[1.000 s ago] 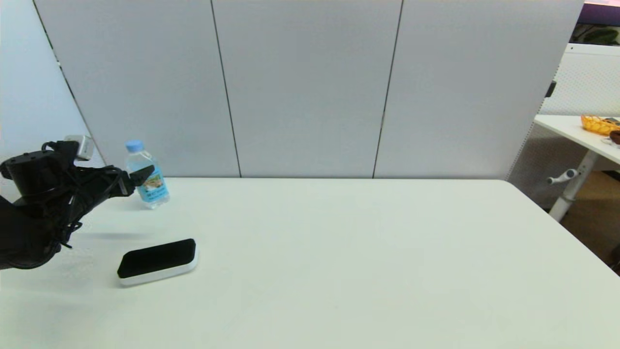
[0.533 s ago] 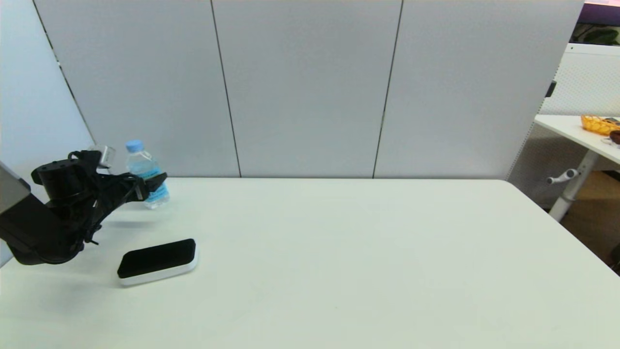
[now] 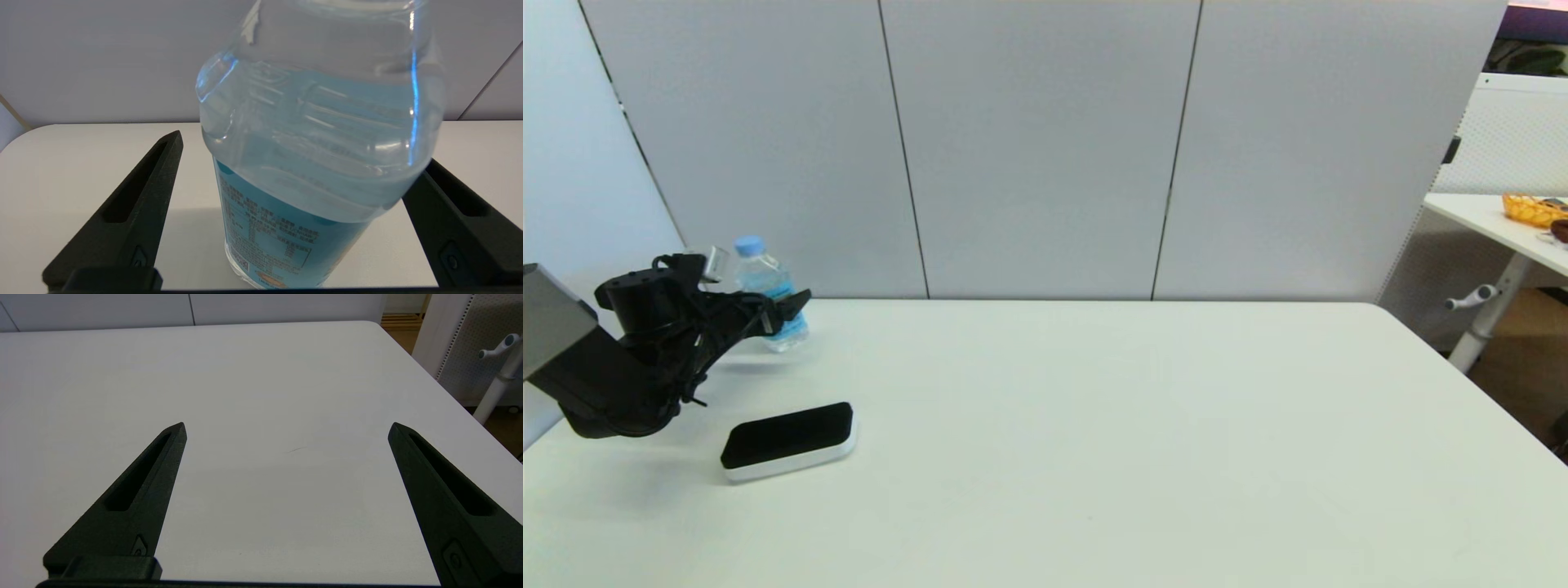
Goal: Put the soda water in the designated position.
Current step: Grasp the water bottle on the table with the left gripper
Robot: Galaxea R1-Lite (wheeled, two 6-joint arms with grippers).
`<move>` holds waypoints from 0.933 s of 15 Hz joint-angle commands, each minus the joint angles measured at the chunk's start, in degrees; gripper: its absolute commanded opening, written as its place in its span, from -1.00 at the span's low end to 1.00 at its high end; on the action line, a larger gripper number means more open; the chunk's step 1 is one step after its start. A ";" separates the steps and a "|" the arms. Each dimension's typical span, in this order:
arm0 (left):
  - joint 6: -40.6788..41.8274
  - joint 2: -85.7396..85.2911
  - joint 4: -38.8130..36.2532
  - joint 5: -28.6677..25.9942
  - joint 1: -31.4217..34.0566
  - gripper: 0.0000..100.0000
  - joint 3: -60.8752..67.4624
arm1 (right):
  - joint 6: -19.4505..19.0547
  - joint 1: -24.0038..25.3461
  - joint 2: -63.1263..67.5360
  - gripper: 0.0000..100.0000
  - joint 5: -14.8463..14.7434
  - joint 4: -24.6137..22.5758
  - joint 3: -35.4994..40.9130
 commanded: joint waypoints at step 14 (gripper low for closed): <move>-0.18 -0.60 -0.56 -0.10 0.11 -1.00 -0.10 | 0.04 0.02 -0.01 1.00 0.00 -0.02 0.01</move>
